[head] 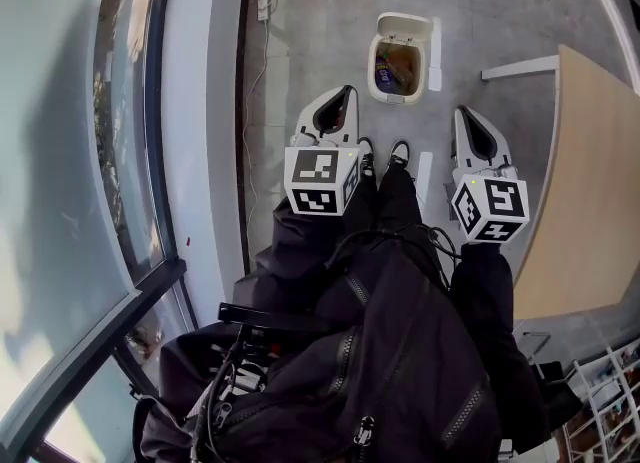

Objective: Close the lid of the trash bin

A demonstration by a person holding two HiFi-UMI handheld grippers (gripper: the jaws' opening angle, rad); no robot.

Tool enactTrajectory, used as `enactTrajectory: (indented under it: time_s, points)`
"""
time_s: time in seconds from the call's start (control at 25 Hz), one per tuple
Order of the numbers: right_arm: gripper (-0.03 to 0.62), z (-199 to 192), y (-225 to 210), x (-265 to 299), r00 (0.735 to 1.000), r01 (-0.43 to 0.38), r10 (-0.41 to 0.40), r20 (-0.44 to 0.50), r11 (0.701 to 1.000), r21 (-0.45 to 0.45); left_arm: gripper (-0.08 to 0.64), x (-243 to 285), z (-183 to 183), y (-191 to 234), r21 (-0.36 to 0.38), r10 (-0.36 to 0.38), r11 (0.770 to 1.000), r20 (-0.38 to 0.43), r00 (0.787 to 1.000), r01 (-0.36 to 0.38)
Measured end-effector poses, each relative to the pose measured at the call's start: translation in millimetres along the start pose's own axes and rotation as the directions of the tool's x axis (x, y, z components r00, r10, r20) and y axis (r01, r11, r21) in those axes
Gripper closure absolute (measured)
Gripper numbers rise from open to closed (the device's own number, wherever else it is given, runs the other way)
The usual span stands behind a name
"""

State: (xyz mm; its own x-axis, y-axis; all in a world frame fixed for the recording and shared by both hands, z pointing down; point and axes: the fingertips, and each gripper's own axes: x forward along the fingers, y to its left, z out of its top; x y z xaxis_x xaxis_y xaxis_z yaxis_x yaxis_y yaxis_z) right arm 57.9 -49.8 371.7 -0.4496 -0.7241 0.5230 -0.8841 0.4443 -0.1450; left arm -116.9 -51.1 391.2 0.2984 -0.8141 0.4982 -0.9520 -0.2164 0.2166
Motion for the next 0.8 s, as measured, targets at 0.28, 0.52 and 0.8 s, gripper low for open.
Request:
enactTrajectory:
  time_s: [0.28, 0.52, 0.8]
  points:
    - [0.588, -50, -20, 52, 0.992, -0.081, 0.081, -0.096, 0.997, 0.005, 0.558, 32, -63, 13, -0.018, 0.041, 0.999, -0.107, 0.993, -0.043]
    - [0.588, -119, -35, 104, 0.969, -0.138, 0.136, -0.208, 0.990, 0.005, 0.558, 73, -133, 28, -0.058, 0.075, 0.994, -0.221, 0.972, -0.090]
    - [0.588, -185, -35, 137, 0.939, -0.187, 0.182, -0.292, 0.982, 0.009, 0.558, 94, -210, 40, -0.077, 0.069, 0.992, -0.329, 0.942, -0.099]
